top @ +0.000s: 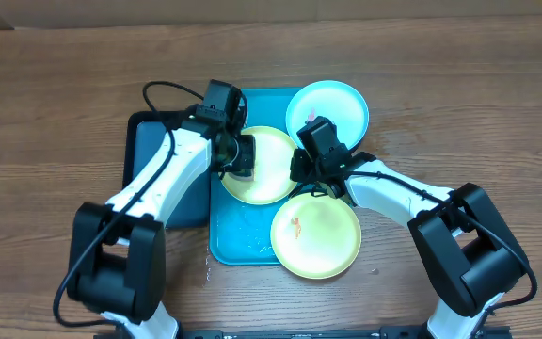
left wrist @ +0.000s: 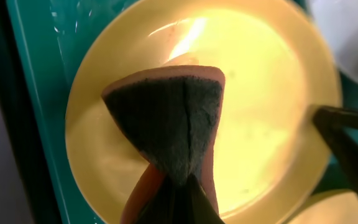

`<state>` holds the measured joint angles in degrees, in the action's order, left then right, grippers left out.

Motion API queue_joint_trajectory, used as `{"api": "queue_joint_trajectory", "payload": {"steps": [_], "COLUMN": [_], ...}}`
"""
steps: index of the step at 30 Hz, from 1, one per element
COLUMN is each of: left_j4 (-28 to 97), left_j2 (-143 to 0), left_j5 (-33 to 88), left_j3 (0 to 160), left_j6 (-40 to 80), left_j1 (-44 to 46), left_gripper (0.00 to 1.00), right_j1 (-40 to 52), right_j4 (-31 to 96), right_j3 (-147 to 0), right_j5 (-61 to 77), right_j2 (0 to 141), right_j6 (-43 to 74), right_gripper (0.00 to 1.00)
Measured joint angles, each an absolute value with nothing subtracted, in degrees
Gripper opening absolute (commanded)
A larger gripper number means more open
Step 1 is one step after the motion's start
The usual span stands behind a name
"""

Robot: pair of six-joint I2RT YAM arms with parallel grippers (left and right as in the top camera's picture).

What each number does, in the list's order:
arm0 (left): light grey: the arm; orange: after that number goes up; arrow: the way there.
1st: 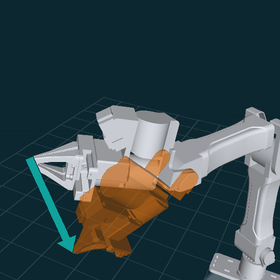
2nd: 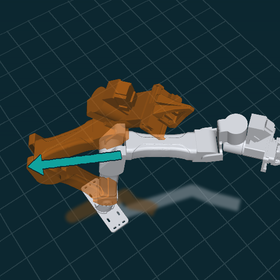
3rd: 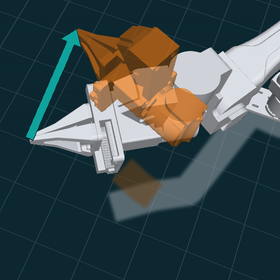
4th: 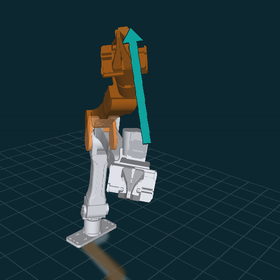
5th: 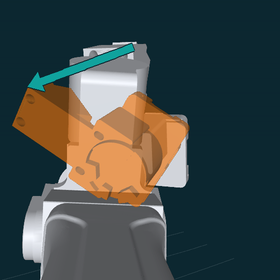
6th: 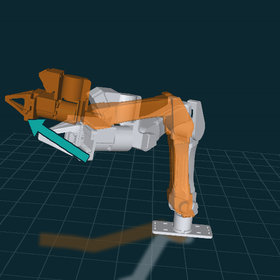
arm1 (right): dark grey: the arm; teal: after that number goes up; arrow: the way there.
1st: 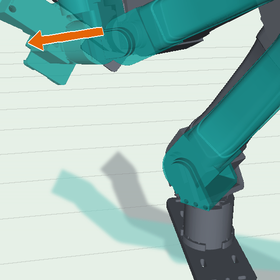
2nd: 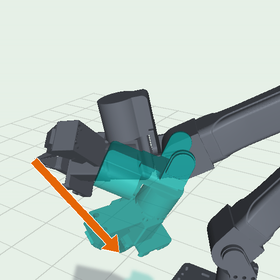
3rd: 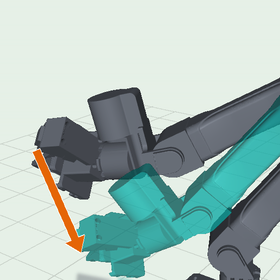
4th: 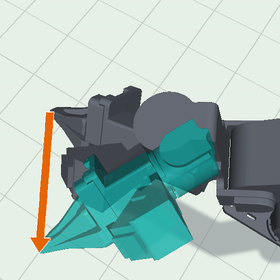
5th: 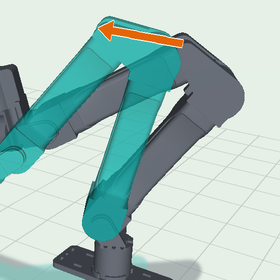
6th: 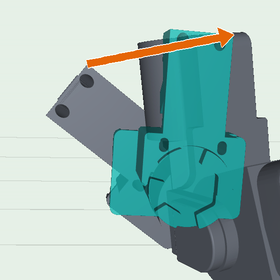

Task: Clean dirty plates on tray and stack at the side
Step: 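Scrub the upper yellow plate with the sponge in the left gripper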

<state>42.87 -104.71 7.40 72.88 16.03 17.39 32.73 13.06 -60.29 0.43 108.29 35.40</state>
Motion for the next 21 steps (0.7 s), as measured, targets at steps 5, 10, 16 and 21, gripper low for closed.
{"api": "queue_joint_trajectory", "payload": {"steps": [5, 10, 16, 21], "left_j4": [43.27, 43.59, 41.91, 46.09], "left_j2": [-110.10, -111.50, -111.85, -113.16], "left_j5": [6.57, 6.81, 14.59, 20.73], "left_j3": [72.90, 73.58, 73.82, 77.58], "left_j6": [15.92, 16.14, 15.86, 14.68], "left_j1": [17.39, 17.39, 16.47, 15.11], "left_gripper": [0.04, 0.04, 0.04, 0.04], "right_j1": [32.73, 32.73, 32.73, 32.73], "right_j4": [13.08, 13.06, 13.13, 13.10], "right_j3": [-60.29, -60.29, -60.29, -60.29], "right_j5": [0.43, 0.43, 0.12, 0.10], "right_j2": [108.29, 108.29, 108.29, 108.29], "right_j6": [35.38, 35.38, 35.38, 35.38], "right_gripper": [0.04, 0.04, 0.04, 0.04]}}
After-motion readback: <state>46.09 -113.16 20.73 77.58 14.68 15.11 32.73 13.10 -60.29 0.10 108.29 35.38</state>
